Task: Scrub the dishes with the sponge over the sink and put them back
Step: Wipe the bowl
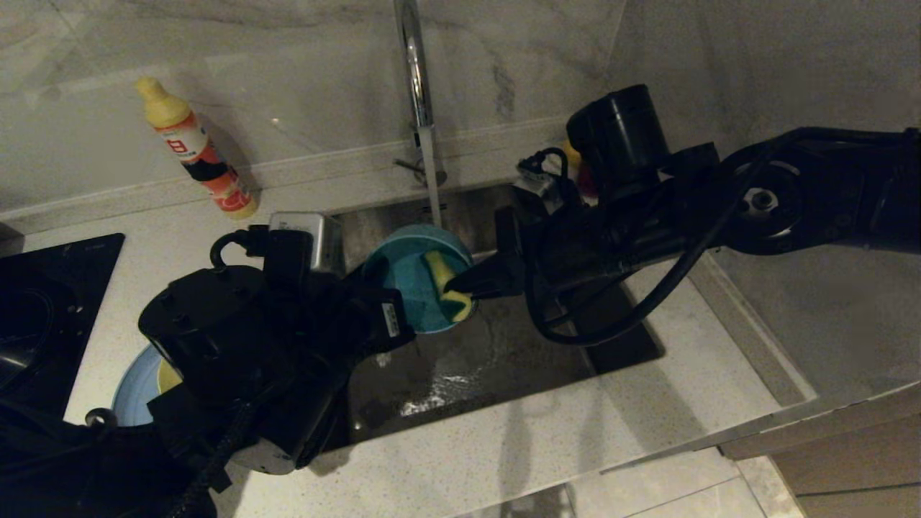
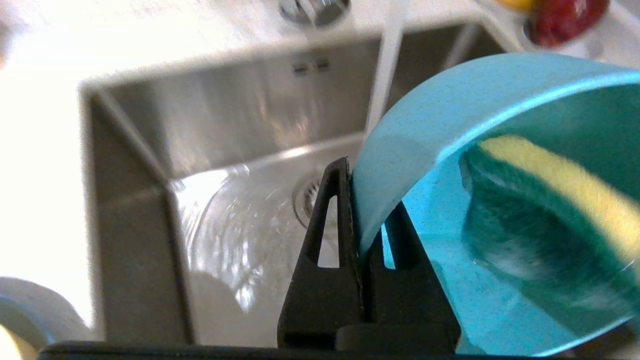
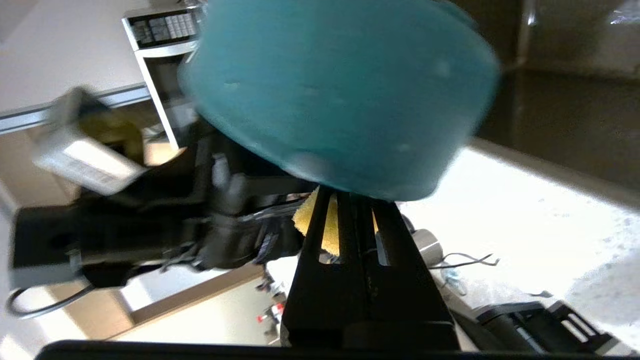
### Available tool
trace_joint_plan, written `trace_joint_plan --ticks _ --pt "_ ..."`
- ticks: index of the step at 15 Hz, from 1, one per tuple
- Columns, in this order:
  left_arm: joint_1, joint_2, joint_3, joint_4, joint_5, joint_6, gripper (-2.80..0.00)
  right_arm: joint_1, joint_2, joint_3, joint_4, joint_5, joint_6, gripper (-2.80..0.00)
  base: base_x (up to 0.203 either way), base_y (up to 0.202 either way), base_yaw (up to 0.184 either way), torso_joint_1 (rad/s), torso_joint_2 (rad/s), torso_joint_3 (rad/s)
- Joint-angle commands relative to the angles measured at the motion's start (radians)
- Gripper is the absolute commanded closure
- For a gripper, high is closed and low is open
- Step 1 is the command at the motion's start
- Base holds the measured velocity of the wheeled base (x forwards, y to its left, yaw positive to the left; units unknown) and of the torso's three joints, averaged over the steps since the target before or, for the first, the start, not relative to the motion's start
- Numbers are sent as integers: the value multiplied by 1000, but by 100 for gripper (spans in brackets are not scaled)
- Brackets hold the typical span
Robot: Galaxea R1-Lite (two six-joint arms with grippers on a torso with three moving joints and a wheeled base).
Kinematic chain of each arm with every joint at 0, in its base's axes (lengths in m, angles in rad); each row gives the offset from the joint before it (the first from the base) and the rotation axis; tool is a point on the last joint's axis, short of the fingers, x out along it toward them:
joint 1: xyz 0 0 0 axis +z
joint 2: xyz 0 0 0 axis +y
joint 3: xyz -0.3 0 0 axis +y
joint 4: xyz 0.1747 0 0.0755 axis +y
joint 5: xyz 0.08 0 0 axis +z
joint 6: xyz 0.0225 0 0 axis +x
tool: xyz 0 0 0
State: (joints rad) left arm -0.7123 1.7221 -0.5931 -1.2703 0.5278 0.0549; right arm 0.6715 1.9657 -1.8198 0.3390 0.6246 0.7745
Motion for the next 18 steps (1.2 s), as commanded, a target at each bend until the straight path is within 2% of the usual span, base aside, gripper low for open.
trace_joint_plan --ticks 1,7,10,18 --pt "1 2 10 -26 6 38 0 0 14 -8 0 -9 -6 0 0 0 0 0 0 0" --pt "-1 7 22 -31 37 102 0 10 9 -49 0 -17 -10 0 0 0 0 0 0 0" --pt "-1 11 22 -34 37 108 0 17 15 -90 2 -22 -21 0 0 0 0 0 0 0" --pt "1 -2 19 -37 41 108 0 12 13 -57 2 -33 -25 0 0 0 0 0 0 0"
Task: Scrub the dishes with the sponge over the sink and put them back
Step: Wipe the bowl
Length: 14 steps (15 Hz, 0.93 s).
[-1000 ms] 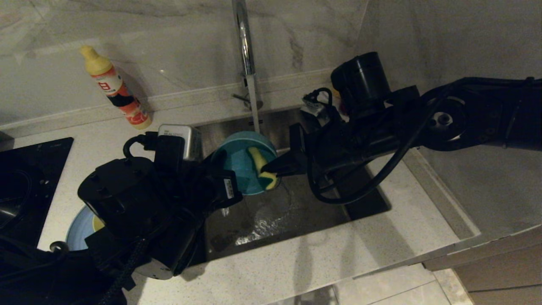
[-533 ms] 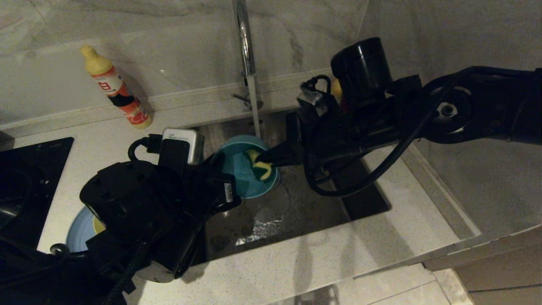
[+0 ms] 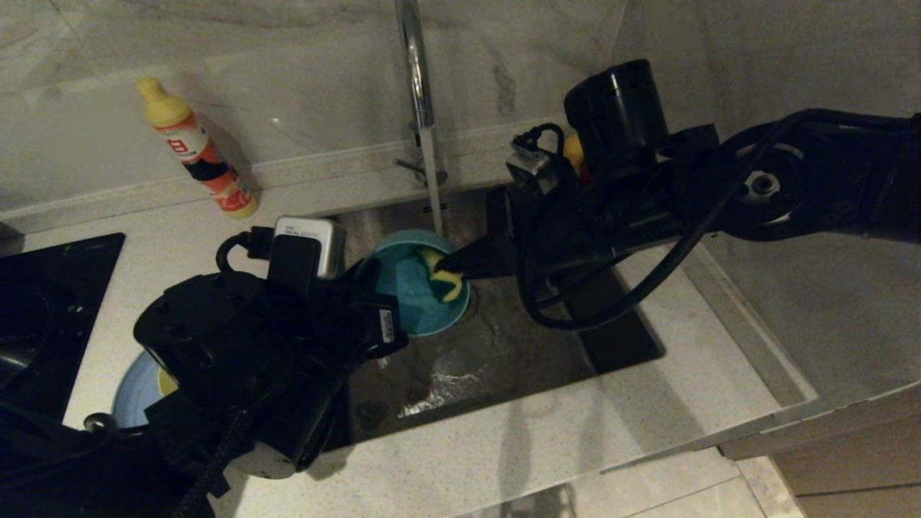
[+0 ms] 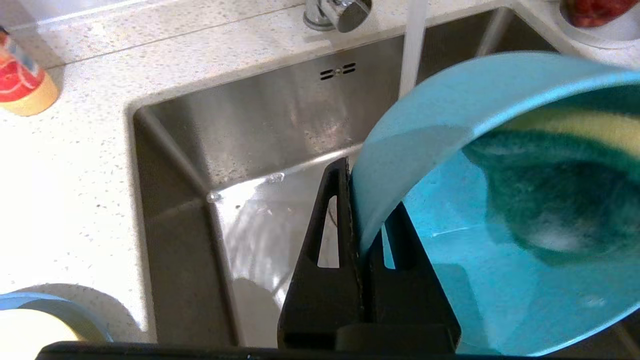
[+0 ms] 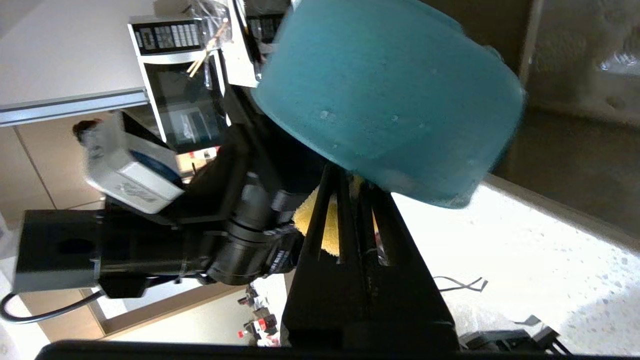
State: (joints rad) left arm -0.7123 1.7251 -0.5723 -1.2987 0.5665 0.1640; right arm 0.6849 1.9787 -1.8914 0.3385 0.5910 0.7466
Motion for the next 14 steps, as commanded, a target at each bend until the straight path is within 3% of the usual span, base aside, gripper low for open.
trace_joint_plan --ticks 1,3,6,14 --pt "2 -9 -2 -9 3 -8 0 -2 -6 34 2 -10 -18 0 0 0 0 0 0 0" --pt "5 -13 2 -10 3 -14 0 -7 -9 57 2 -37 -59 0 0 0 0 0 0 0" --pt "7 -4 2 -60 4 -15 0 -19 -39 58 2 -36 -59 0 0 0 0 0 0 0" --pt "22 7 2 -63 3 -15 0 -19 -86 88 1 -30 -59 0 0 0 0 0 0 0"
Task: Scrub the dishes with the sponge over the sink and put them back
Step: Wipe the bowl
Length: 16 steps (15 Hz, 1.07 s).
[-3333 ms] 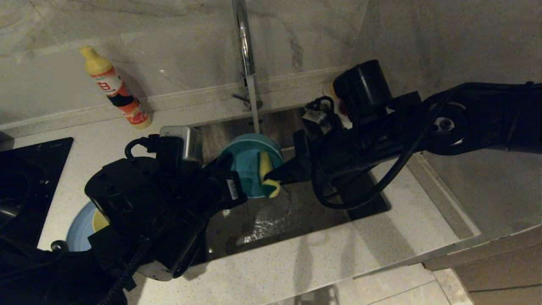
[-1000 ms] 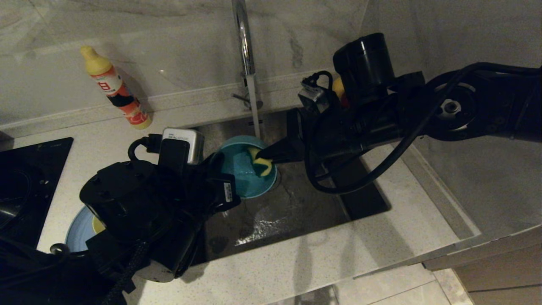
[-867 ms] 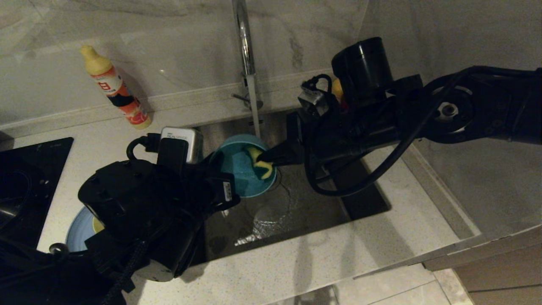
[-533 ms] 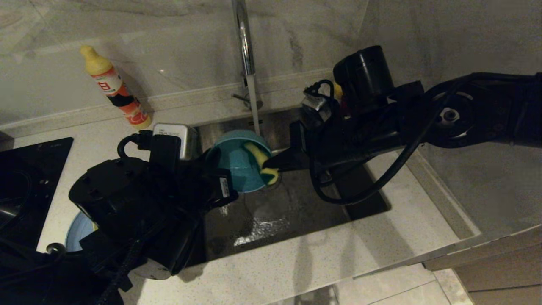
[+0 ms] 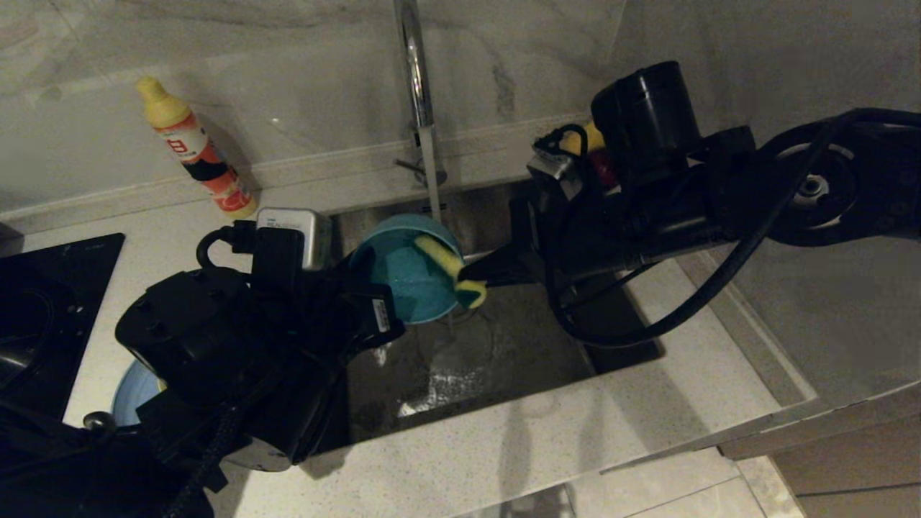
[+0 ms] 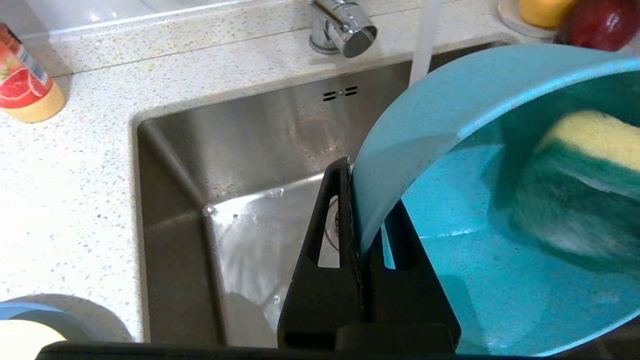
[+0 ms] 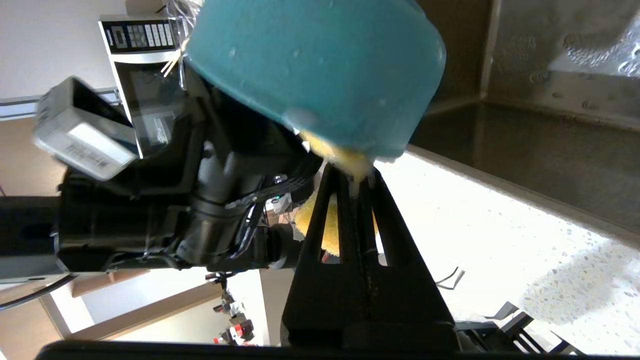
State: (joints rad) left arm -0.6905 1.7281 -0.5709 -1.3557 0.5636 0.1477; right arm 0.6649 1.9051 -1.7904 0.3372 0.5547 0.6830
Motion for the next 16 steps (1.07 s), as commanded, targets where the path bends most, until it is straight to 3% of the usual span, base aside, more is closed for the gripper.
trace_joint_plan --ticks 1,13,16 --pt "0 9 0 -6 5 1 0 1 -7 -28 3 7 3 0 0 0 0 0 0 0" --pt "0 33 -8 -8 9 0 0 27 4 -66 3 34 2 0 0 0 0 0 0 0" --pt "2 31 -27 -6 58 -2 0 54 26 -46 5 2 6 0 0 0 0 0 0 0"
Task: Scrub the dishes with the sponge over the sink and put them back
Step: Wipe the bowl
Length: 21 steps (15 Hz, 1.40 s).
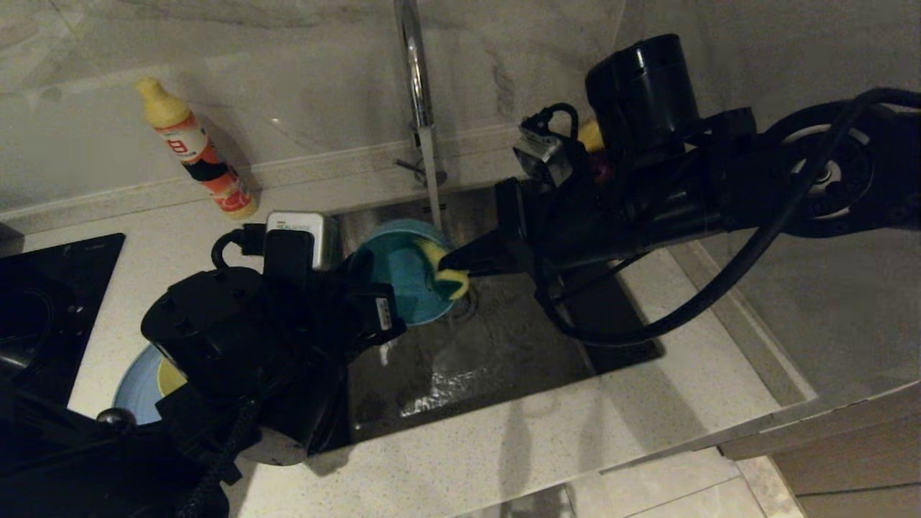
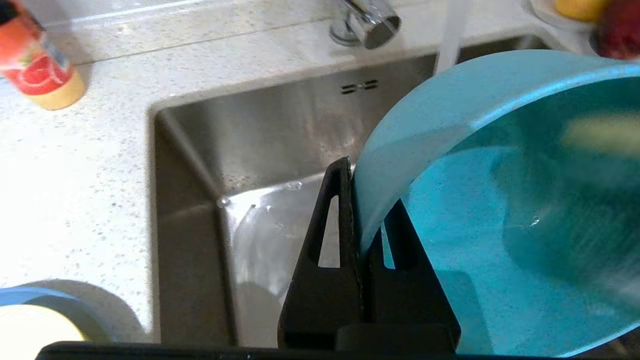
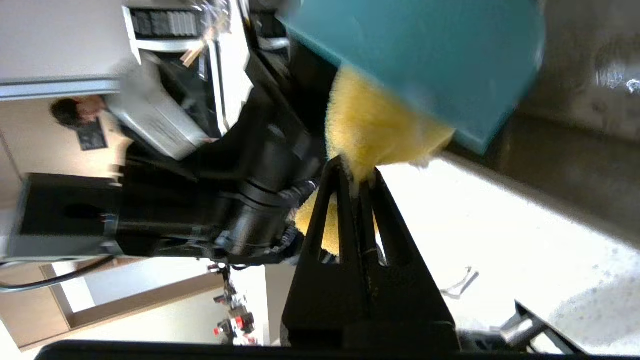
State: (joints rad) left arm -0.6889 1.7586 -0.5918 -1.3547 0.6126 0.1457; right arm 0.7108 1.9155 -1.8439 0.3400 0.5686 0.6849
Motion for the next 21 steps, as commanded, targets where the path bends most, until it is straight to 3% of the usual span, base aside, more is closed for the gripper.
trace_joint_plan --ticks 1,4,7,11,21 --pt "0 -2 -6 -8 9 0 0 11 25 8 1 -44 3 0 0 0 0 0 0 0" --pt "0 -5 -8 -9 9 0 0 32 52 -3 1 -165 -7 0 0 0 0 0 0 0" --pt "-1 -1 -6 -7 9 2 0 30 56 -8 -1 -204 -25 0 0 0 0 0 0 0" --pt "-1 1 0 -9 7 0 0 45 102 -42 -3 -325 -90 0 0 0 0 0 0 0" --pt "-1 5 1 -7 7 2 0 79 76 -87 -12 -328 -93 0 0 0 0 0 0 0"
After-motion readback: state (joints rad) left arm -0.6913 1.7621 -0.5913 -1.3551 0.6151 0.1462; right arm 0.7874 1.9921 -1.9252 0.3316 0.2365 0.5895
